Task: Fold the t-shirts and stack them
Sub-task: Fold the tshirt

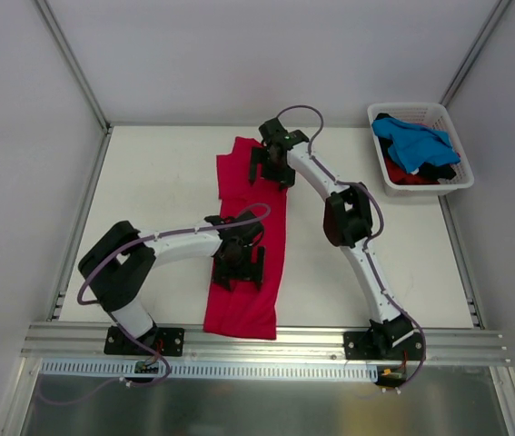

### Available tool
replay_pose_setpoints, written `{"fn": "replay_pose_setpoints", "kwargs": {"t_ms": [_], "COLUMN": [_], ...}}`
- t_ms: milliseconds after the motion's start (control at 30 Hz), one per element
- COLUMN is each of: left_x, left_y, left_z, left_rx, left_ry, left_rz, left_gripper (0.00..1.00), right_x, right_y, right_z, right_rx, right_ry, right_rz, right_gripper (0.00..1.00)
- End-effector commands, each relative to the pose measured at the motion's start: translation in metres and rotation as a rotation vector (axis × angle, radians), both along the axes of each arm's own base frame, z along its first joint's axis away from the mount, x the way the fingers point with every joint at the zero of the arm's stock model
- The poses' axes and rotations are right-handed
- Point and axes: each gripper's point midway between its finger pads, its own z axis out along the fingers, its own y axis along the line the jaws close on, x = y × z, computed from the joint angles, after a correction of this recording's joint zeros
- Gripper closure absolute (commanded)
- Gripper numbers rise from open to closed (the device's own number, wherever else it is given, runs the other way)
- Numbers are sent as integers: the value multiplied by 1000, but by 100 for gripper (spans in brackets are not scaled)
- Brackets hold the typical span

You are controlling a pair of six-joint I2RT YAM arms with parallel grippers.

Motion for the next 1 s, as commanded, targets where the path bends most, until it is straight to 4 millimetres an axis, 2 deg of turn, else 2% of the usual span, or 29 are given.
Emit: {"fn": "replay_pose_setpoints", "kwargs": {"t_ms": [0,100,133,233,400,500,533,600,633,667,700,767,800,833,867,900,967], "left_x": [15,23,24,26,37,37,37,42,44,48,56,62,66,67,69,65,69], "left_y": [-38,-50,-51,-49,-45,-50,-51,-57,-53,-51,-53,-45,-41,-37,-31,-19,3], "left_z": [-5,-9,-10,-13,-10,-2,2,27,36,49,81,111,140,151,160,172,176], "left_rx": [-70,-78,-77,-62,-61,-91,-100,-152,-145,-148,-199,-213,-265,-283,-295,-327,-353], "left_ry": [4,5,8,3,-22,-17,-21,-68,-93,-128,-202,-292,-362,-395,-423,-449,-447], "left_rz": [-3,-33,-35,-25,-10,-9,0,4,3,-1,0,-15,-4,0,10,28,95], "left_gripper": [15,15,16,16,16,17,17,16,16,14,11,8,5,1,1,1,1], "right_x": [12,24,31,41,49,56,58,60,54,51,48,36,25,19,10,-11,-30], "right_y": [24,14,6,-2,-4,-3,-2,6,15,17,17,16,7,0,-7,-22,-46], "right_z": [-16,-12,-10,-2,11,34,52,80,96,133,154,191,233,249,261,281,291], "right_rx": [123,115,99,117,109,116,136,193,232,258,265,265,283,280,275,256,207], "right_ry": [11,-23,-42,-62,-113,-174,-204,-250,-264,-330,-366,-433,-495,-521,-538,-554,-553], "right_rz": [23,24,15,5,32,49,62,92,127,161,178,212,209,201,204,204,179], "right_gripper": [1,1,1,1,1,1,1,1,1,1,1,1,1,1,1,1,1]}}
